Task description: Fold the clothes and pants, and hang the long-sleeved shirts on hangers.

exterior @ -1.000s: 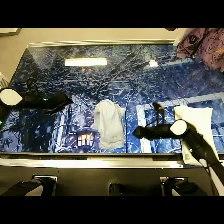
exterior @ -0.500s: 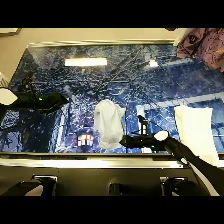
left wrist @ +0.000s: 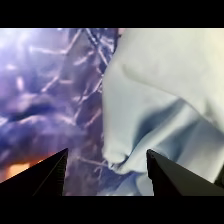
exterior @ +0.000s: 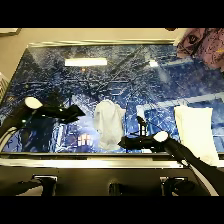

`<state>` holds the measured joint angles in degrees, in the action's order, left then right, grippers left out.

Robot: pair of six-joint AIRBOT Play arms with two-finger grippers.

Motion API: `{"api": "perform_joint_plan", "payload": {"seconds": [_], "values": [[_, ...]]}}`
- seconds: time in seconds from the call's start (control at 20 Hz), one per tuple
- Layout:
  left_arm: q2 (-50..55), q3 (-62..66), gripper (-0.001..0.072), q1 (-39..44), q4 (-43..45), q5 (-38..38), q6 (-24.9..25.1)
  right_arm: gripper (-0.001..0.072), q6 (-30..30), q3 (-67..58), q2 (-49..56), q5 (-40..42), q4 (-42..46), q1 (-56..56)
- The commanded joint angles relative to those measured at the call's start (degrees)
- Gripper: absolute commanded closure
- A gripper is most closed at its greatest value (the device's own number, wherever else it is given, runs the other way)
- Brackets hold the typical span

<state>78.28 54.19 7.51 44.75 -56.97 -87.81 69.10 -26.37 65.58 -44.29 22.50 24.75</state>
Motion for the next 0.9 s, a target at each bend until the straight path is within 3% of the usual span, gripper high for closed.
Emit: {"api": "perform_joint_plan", "payload": {"seconds": [0.0,0.15,0.3,0.4,0.55,0.75,0.85], "values": [[7.8,-1.2,0.0174,3.4,-12.7,6.5,9.2,0.0680,2.8,0.0,-1.6,-1.8,1.2,0.0],[14.2,-1.0,0.0205,5.1,-20.6,7.5,13.5,0.0680,3.9,0.0,-1.8,-2.6,1.2,0.0],[18.1,1.0,0.0396,5.9,-21.3,7.3,13.5,0.0680,4.5,0.0,-1.8,-2.7,1.1,0.0],[18.1,2.5,0.0692,5.7,-21.2,7.0,14.7,0.0680,4.5,0.0,-2.4,-2.7,1.1,0.0],[15.5,6.4,0.0695,2.8,-18.4,4.9,15.2,0.0681,8.0,-2.6,-6.2,-0.5,7.1,0.0],[5.6,15.9,0.0696,-4.7,-4.4,2.0,7.1,0.0682,22.4,-21.2,-9.9,0.2,35.3,0.0],[-0.2,23.0,0.0696,-8.5,1.6,-2.3,6.1,0.0681,24.8,-33.4,-9.9,-2.3,44.0,0.0]]}}
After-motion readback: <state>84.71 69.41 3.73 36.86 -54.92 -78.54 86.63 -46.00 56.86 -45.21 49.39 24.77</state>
